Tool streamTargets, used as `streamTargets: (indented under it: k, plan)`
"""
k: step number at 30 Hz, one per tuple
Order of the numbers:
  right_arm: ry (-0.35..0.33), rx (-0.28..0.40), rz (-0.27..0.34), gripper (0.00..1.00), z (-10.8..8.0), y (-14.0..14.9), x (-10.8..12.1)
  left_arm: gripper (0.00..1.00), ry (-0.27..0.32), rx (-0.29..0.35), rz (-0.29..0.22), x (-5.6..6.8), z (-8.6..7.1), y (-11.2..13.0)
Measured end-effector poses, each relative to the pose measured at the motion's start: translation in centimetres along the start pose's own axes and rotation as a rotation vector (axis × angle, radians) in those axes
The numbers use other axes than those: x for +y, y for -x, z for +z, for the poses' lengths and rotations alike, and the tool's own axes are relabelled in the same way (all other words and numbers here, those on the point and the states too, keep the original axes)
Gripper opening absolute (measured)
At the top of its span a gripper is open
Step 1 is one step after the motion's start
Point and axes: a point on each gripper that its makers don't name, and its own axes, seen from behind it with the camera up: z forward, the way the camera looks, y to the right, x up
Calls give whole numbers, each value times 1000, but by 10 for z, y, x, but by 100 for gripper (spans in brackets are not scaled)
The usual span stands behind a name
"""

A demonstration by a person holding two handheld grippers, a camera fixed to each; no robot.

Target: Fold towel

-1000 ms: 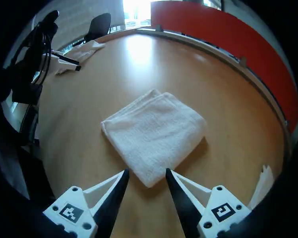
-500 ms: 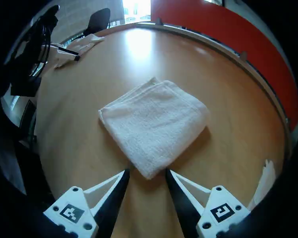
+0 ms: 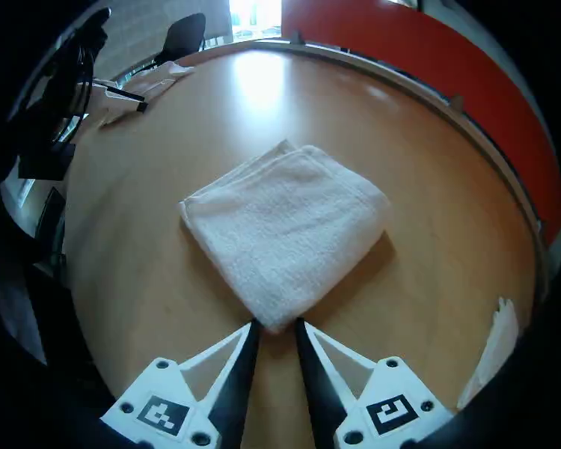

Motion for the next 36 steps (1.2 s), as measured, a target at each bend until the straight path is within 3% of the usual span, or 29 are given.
streamTargets:
  k: [5, 18, 27, 36]
  plan:
    - [-4, -1, -5, 32, 0, 0, 0, 89, -1, 2, -1, 0, 0, -1]
    - [0, 1, -11, 6, 0, 1, 1, 89, -1, 3, -1, 1, 1, -2]
    - [9, 3, -17, 4, -1, 1, 2, 89, 0, 4, -3, 2, 1, -3]
    - [32, 53, -23, 4, -10, -19, 9, 89, 0, 7, -5, 2, 0, -2]
